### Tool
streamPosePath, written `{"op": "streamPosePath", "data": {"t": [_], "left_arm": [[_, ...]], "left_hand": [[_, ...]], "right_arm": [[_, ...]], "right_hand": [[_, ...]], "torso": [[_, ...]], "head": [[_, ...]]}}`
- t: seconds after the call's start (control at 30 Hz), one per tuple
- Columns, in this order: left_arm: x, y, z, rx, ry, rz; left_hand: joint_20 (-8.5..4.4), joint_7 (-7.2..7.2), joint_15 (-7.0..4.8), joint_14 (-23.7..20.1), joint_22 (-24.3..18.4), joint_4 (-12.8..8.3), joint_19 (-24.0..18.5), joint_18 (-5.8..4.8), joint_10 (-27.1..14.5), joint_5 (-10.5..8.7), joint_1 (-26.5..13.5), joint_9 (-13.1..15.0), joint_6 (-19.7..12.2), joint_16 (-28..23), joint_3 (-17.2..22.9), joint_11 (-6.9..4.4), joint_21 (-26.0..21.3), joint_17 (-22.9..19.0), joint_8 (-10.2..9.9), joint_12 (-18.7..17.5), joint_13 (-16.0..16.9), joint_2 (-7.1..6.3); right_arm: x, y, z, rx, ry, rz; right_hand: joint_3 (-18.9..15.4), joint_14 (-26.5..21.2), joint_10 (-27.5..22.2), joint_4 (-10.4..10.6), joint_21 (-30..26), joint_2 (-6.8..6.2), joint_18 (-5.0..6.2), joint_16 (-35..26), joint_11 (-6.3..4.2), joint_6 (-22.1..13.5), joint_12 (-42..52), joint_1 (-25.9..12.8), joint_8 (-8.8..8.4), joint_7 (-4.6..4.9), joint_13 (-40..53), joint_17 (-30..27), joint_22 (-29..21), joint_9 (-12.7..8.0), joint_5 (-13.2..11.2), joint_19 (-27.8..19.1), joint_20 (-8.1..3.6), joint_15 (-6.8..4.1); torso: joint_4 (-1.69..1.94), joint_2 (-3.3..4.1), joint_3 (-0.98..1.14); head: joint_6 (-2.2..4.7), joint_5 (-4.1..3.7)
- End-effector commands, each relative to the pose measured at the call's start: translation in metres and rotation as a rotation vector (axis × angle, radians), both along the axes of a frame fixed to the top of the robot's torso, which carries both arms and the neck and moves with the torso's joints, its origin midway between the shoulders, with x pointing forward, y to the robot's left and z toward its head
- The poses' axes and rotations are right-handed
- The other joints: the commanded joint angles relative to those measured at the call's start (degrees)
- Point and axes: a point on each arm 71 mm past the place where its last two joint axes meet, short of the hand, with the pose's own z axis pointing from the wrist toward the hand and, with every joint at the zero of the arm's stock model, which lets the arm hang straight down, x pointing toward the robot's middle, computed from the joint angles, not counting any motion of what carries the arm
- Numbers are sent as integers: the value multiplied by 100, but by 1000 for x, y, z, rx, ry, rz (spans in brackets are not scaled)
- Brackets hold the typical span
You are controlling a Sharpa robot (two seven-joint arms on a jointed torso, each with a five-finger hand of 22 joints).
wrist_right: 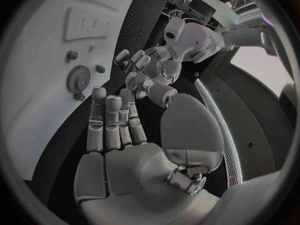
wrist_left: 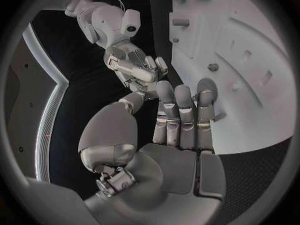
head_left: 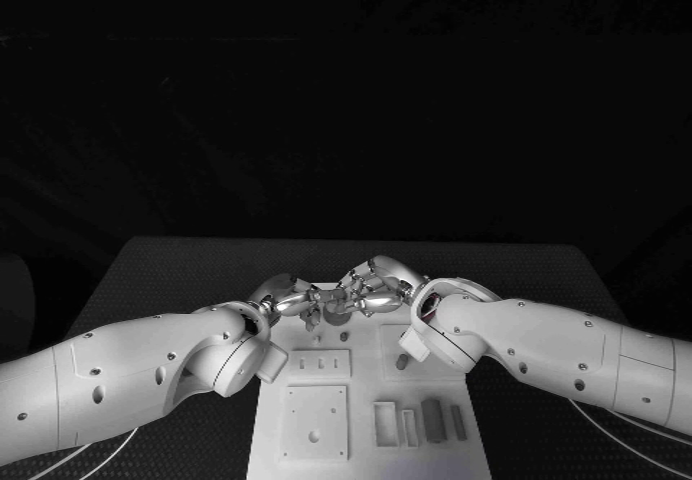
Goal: Assemble the parts on the task board
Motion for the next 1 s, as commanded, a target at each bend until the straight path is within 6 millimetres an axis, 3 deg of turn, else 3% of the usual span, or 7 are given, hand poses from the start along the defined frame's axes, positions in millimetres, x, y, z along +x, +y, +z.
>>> {"op": "streamPosePath", "data": {"t": [0.03, 0.67, 0.83, 0.9, 1.0], "left_arm": [[-1, -3, -1, -14, 20, -27], [-1, 0, -4, -41, 69, -17], [0, 2, -5, -59, 90, -19], [0, 2, -5, -66, 102, -24], [-1, 1, -6, -67, 116, -41]], "left_hand": [[-665, 6, -6, -42, 10, -62, -33, -44, -38, -20, 7, -17, -38, -5, 101, 0, -25, -7, -38, -1, 0, -69], [-651, 58, 8, -103, 43, 137, -42, -44, -121, -4, -268, -161, -166, 30, 22, 47, -84, -32, -150, 55, 8, -310], [-654, 60, 8, -116, 56, 117, -45, -44, -137, 112, -274, -177, -169, 43, 31, 49, -97, -37, -151, 75, 11, -323], [-652, 61, 10, -128, 72, 40, -50, -44, -154, 278, -258, -180, -162, 54, 24, 48, -104, -42, -136, 94, 15, -320], [-644, 63, 16, -147, 85, -36, -61, -44, -180, 367, -257, -184, -177, 60, 12, 53, -118, -49, -131, 107, 15, -326]], "right_arm": [[0, 1, 1, 0, -10, 18], [0, -1, -1, -19, -5, 28], [1, -2, -2, -29, 4, 33], [1, -3, -2, -32, 4, 35], [1, -2, -2, -32, 3, 35]], "right_hand": [[9, 43, 57, -44, 31, 67, 80, 26, 0, 119, 2, 10, 87, 17, 10, 12, 120, 154, 20, 43, 4, -14], [-7, 77, 122, -124, 71, 107, 80, 53, -26, 176, -14, -33, 85, 0, 46, 52, 119, 176, 16, 81, -23, -40], [-8, 77, 123, -129, 73, 111, 80, 53, -27, 177, -17, -36, 84, -1, 48, 55, 118, 177, 16, 82, -24, -42], [-8, 77, 124, -131, 74, 113, 80, 53, -28, 177, -19, -38, 82, 0, 49, 56, 118, 177, 16, 82, -25, -42], [-9, 76, 124, -135, 74, 113, 80, 53, -28, 176, -21, -41, 81, -1, 51, 57, 117, 178, 15, 82, -26, -43]], "torso": [[-1, 1, 0], [-2, 1, 1], [1, 1, -3], [1, 1, -3], [0, 0, -2]], "head": [[-2, 4], [-21, 2], [-33, -5], [-35, -4], [-39, -10]]}}
